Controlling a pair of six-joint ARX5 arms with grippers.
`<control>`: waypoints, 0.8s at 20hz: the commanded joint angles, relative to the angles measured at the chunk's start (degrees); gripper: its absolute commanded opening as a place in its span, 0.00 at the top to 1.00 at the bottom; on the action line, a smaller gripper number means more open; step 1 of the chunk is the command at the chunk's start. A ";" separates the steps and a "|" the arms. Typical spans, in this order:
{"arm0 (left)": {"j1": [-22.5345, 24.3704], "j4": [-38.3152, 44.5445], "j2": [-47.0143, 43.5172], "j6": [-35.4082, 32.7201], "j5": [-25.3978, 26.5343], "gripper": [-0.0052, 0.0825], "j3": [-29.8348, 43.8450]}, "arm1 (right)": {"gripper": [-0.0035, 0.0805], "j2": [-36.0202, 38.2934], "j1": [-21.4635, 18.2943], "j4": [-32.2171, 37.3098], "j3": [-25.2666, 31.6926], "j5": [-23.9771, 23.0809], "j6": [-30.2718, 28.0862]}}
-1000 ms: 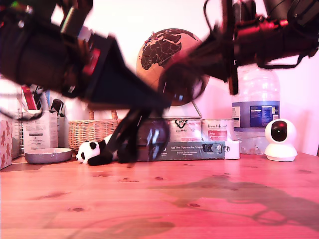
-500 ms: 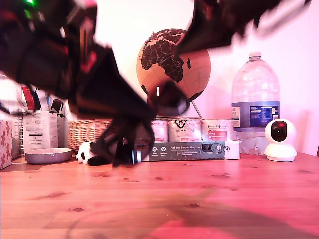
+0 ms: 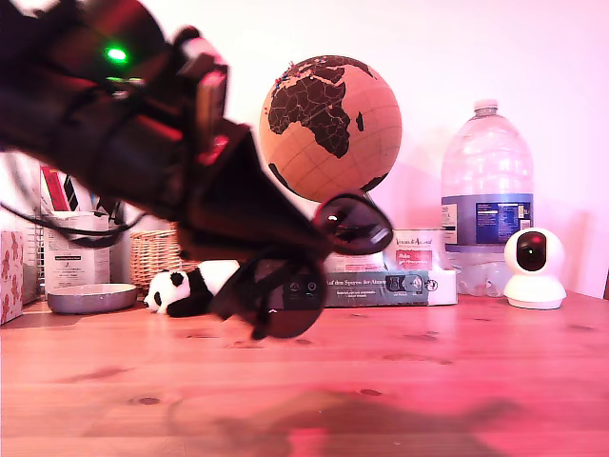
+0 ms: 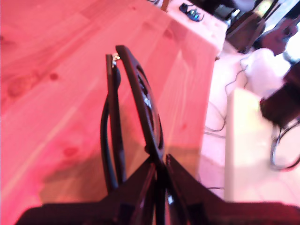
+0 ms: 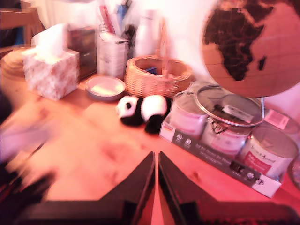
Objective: Pick up the sunglasses and close them, then place them back on the table
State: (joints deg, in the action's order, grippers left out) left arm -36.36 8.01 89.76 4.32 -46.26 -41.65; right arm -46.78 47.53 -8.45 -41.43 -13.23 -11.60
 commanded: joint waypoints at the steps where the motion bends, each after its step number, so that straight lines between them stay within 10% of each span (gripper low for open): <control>1: 0.72 -2.62 3.32 0.42 -1.18 0.96 -2.21 | 0.97 2.16 4.00 -0.15 5.79 -2.78 -2.05; 10: 3.19 -15.52 15.30 -1.36 -6.01 0.96 -13.33 | 0.97 14.19 26.82 -7.50 18.21 -30.60 8.41; 16: 4.57 -15.76 18.67 -1.73 -5.97 0.96 -13.55 | 0.97 14.21 28.59 -12.92 18.21 -27.87 17.70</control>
State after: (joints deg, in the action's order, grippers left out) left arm -31.77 -7.99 108.18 3.03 -51.94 -55.29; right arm -32.40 75.85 -21.69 -23.92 -41.23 5.80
